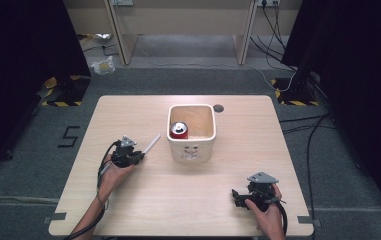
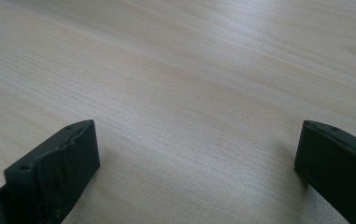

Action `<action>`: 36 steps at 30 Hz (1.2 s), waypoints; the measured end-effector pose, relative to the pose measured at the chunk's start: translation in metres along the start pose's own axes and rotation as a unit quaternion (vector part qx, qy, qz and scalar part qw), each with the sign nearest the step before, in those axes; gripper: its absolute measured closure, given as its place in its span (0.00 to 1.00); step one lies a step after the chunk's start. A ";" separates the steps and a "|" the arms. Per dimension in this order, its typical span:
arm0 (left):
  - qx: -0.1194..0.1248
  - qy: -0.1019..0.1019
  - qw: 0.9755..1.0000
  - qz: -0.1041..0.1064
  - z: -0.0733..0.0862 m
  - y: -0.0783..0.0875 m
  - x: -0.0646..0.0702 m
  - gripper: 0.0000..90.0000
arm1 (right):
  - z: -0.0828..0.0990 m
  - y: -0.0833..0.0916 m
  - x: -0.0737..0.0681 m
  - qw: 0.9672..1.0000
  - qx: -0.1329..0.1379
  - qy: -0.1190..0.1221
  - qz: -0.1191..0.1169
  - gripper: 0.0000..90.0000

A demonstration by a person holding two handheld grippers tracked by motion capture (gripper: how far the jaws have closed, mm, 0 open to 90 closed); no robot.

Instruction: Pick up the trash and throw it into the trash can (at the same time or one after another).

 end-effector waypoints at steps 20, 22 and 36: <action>0.052 0.019 0.998 0.025 -0.033 0.038 -0.017 0.88 | 0.000 0.000 0.000 1.000 0.000 0.000 0.000 0.00; 0.058 0.017 0.998 0.028 -0.039 0.045 -0.018 0.88 | 0.000 0.000 0.000 1.000 0.000 0.000 0.000 0.00; 0.088 0.004 0.995 0.043 -0.074 0.073 -0.016 0.88 | 0.000 0.000 0.000 1.000 0.000 0.000 0.000 0.00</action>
Point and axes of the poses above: each handheld gripper's, and its own axes: y roughly backward along the jaws, z roughly out of its underside, x roughly to its right, the point moved 6 cm from there along -y, roughly forward along the jaws, and after that the axes turned 4 degrees about -z, right-handed, at the moved point
